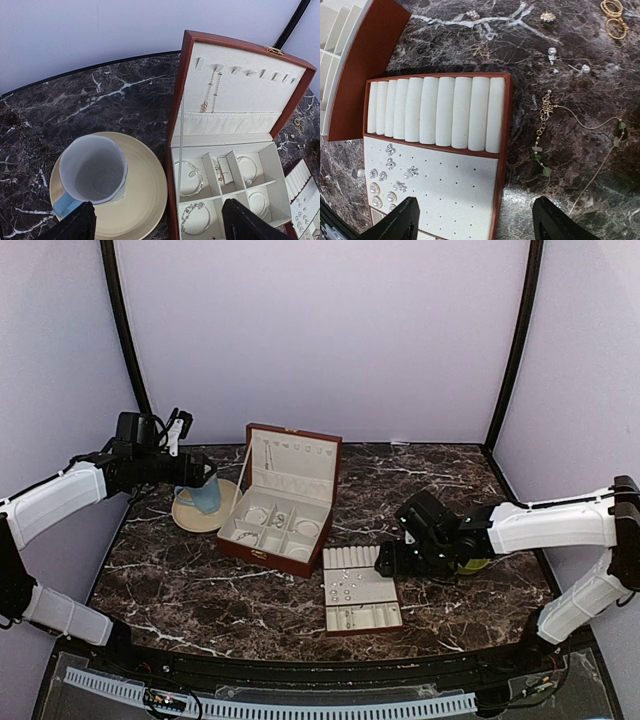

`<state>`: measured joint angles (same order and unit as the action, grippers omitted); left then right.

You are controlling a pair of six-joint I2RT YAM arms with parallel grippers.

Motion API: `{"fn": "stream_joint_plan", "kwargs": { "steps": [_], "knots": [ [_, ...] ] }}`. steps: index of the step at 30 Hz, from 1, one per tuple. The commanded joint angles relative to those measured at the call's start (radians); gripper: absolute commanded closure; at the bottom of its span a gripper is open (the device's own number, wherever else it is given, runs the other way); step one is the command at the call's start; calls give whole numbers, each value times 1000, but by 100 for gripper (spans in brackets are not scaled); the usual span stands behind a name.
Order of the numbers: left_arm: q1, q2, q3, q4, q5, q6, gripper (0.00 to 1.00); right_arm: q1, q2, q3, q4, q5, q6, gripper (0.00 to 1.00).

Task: Organize the mixed jewelry
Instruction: Place the compartment layer at the center of the board, then pick up the earring from the center of the board.

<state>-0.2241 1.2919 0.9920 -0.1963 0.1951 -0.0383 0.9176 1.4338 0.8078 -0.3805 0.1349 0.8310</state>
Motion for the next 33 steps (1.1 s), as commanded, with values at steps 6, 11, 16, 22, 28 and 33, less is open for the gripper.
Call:
{"fn": "stream_joint_plan", "kwargs": {
  "steps": [6,11,16,22,28,33],
  "knots": [
    [6,-30,-10,15,-6,-1,10,-5,80,-20,96,-88,-17,22],
    [6,-27,-10,15,-5,-1,10,1,93,-14,105,-114,-38,26],
    [6,-21,-9,14,-3,-1,10,8,120,1,103,-130,-63,30],
    [6,-21,-9,14,-7,-1,10,15,108,33,81,-122,-77,32],
    [6,-32,-15,23,-10,-1,10,-1,59,89,-9,-27,-125,31],
    [6,-56,-24,37,-9,-3,10,-76,57,166,-93,68,-212,32]
  ]
}}
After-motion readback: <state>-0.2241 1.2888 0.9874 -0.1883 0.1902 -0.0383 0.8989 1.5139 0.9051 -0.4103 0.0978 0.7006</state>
